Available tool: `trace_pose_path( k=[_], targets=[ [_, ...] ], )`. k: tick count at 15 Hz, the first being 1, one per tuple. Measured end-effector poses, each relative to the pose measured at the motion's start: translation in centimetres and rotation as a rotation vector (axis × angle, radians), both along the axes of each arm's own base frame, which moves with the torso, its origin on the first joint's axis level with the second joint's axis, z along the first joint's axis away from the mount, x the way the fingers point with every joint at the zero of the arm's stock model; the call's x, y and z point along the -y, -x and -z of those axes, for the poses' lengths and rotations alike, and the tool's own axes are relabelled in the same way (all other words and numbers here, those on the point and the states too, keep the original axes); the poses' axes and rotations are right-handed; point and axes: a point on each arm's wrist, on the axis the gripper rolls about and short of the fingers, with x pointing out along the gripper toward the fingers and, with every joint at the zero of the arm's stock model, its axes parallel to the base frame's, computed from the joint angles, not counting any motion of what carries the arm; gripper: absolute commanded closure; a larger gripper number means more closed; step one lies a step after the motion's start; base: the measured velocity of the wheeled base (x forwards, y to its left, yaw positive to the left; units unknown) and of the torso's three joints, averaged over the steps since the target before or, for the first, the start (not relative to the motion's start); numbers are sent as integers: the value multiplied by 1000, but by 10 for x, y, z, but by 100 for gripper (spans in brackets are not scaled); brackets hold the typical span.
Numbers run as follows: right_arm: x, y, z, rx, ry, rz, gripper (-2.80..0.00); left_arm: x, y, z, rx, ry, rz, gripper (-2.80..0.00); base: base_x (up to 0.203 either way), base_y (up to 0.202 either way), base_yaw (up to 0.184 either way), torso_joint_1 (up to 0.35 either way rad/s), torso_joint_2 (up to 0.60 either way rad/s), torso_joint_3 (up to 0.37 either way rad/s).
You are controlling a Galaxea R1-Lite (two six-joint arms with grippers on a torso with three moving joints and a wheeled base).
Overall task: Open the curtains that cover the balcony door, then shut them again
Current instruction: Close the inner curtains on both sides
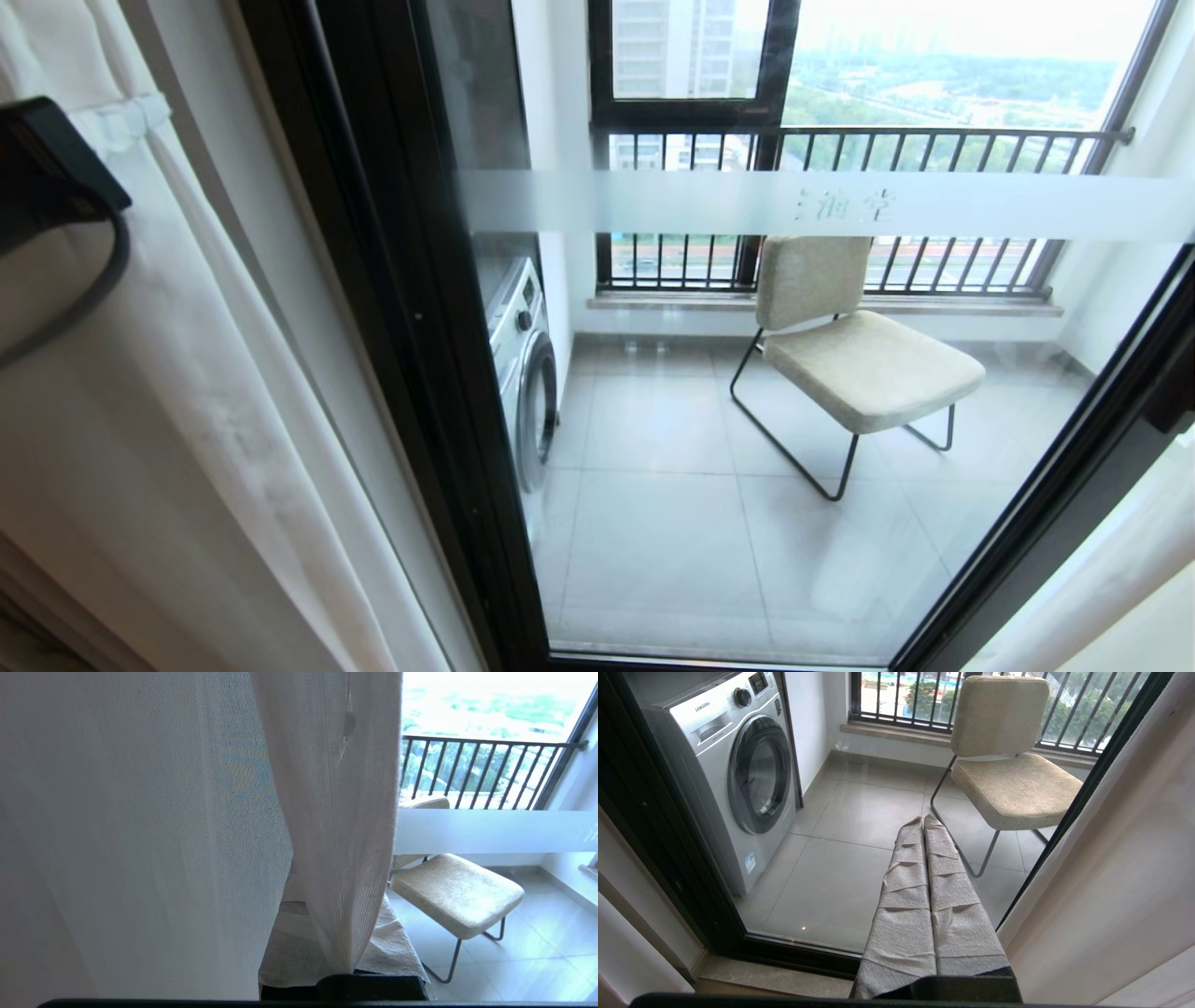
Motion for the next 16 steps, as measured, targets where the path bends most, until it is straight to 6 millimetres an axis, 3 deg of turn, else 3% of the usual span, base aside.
trace_pose_path(
  k=[16],
  targets=[
    [0, 0, 0, 0, -1, 0, 0, 9, 1, 3, -9, -1, 47, 0, 0, 0, 0, 0, 0, 0]
  ],
)
